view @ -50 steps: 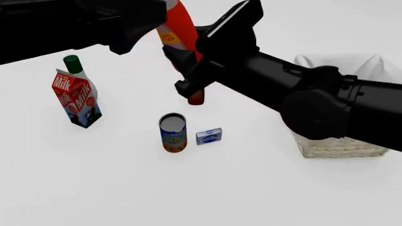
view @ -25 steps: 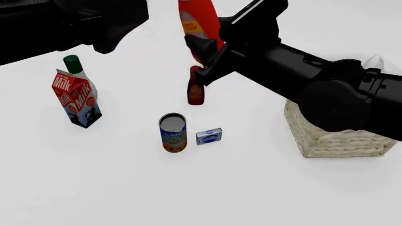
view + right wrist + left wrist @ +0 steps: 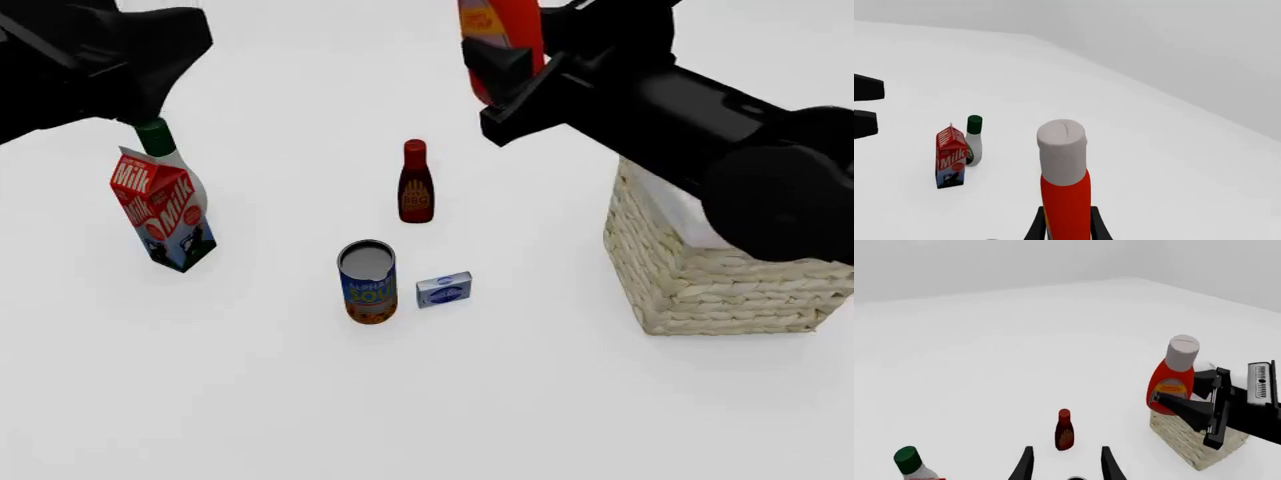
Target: Pick the ketchup and place it in the basket.
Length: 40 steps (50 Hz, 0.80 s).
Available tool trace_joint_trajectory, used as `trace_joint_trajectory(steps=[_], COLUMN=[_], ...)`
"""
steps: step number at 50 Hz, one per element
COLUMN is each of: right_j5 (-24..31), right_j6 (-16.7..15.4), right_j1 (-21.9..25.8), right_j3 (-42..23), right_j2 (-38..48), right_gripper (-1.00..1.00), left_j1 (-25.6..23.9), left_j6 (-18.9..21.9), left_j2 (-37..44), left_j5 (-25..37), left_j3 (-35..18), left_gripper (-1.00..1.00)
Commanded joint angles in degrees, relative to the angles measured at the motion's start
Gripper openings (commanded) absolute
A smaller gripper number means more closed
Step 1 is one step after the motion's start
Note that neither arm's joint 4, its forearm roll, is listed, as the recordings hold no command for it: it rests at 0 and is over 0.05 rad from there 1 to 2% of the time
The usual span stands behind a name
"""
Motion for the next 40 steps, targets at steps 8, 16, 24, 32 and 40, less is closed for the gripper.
trace_joint_trajectory(steps=[8,16,24,32,40], right_j5=[1.1,0.8,0.2,-0.1,-0.7], right_j6=[1.7,2.3,2.6,3.2,3.4], right_j1=[-6.1,-8.7,-11.2,-14.4,-17.2], right_j3=[1.7,2.7,4.1,5.1,5.6], right_j2=[-4.5,-5.5,-6.3,-7.1,-7.5], right_gripper=[-1.00,-1.00,-1.00,-1.00,-1.00], left_j1=[9.7,11.5,12.4,13.4,14.0], left_j6=[-0.2,-1.1,-1.5,-1.6,-1.3], left_j2=[-4.3,-4.6,-4.7,-4.6,-4.6], left_j5=[-2.8,-3.6,-4.1,-5.0,-5.4], left_j3=[5.6,7.2,7.7,8.7,9.1], left_gripper=[1.00,1.00,1.00,1.00,1.00])
